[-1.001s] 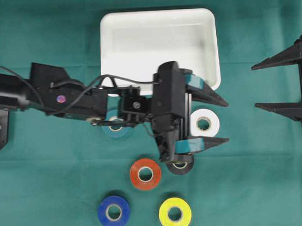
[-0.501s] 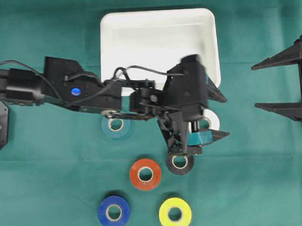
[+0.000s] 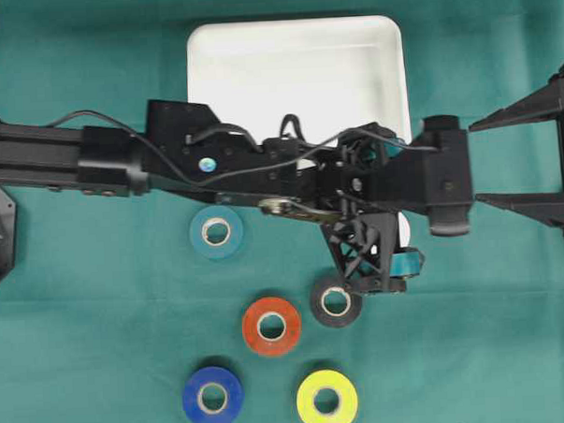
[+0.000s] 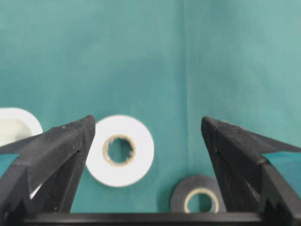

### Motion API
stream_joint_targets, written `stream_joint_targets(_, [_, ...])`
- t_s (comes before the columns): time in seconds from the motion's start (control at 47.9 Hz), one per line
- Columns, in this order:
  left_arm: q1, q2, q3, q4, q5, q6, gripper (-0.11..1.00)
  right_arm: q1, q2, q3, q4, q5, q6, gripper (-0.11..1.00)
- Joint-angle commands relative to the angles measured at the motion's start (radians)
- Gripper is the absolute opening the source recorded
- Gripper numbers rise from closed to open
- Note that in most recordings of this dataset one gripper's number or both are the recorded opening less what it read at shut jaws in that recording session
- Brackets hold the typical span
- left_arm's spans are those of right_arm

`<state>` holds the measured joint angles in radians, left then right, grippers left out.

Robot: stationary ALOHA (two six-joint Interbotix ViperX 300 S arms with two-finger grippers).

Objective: Pick up the tape from a random location and place it into the white case.
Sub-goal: 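Reach the left gripper across the table over the white tape roll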

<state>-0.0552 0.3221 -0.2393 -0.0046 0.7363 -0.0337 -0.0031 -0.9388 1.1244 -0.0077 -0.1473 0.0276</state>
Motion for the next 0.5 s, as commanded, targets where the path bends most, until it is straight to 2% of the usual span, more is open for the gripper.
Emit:
stream_joint_targets(0.0, [0.003,-0.005,-0.067,0.005,0.064,0.002,0.97,-0.002,0.008,-0.028,0.000,-0.003,0.002,0.90])
stream_joint_targets(0.146, [0.003,0.023,-0.107,0.006,0.146,0.002,0.97,-0.002,0.009,-0.028,0.000,-0.005,0.002,0.90])
stream_joint_targets(0.48, [0.017,0.020,-0.089,0.008,0.132,0.000,0.97,-0.002,0.012,-0.031,0.000,-0.003,0.002,0.90])
